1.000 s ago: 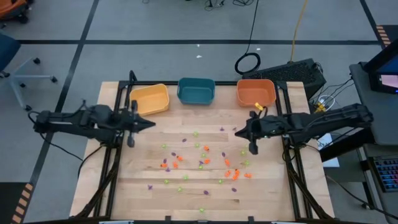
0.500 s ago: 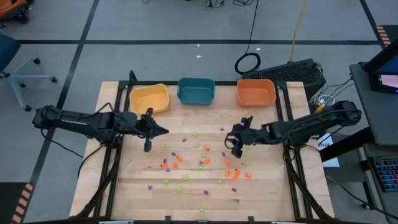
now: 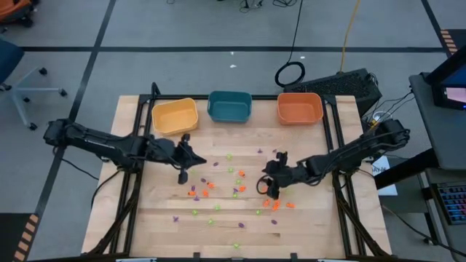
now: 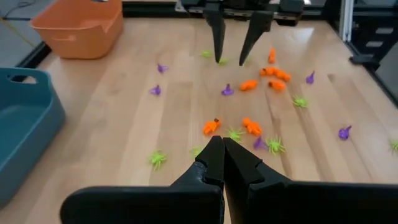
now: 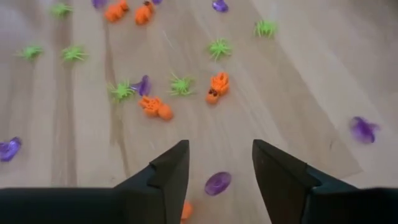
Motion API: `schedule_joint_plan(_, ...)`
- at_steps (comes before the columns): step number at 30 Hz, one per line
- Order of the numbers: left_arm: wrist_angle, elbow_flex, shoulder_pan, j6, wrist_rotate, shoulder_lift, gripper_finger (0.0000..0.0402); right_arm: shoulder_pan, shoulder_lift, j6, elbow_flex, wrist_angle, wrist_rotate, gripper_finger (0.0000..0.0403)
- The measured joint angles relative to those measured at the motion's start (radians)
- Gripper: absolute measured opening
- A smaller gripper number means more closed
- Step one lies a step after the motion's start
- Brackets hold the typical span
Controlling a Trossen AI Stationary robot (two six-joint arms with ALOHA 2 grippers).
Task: Sort Halloween decoration
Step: Put the violet witch hat toy into the orange bin
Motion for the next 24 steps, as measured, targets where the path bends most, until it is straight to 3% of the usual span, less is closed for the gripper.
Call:
schedule_joint_plan(5,0.051,0.000,-0.044,-0.001,-0.069,0.086,0.0000,0.035,0.064,0.050,0.000,0.051,0.020,0.0183)
schedule_joint_plan(16,0.200,0.001,-0.095,0.008,-0.114,0.220,0.0000,0.166,0.078,0.179,0.003,0.069,0.240,0.0204)
schedule_joint_plan(24,0.216,0.001,-0.095,-0.001,-0.103,0.256,0.0000,0.180,0.078,0.187,0.004,0.049,0.248,0.0204)
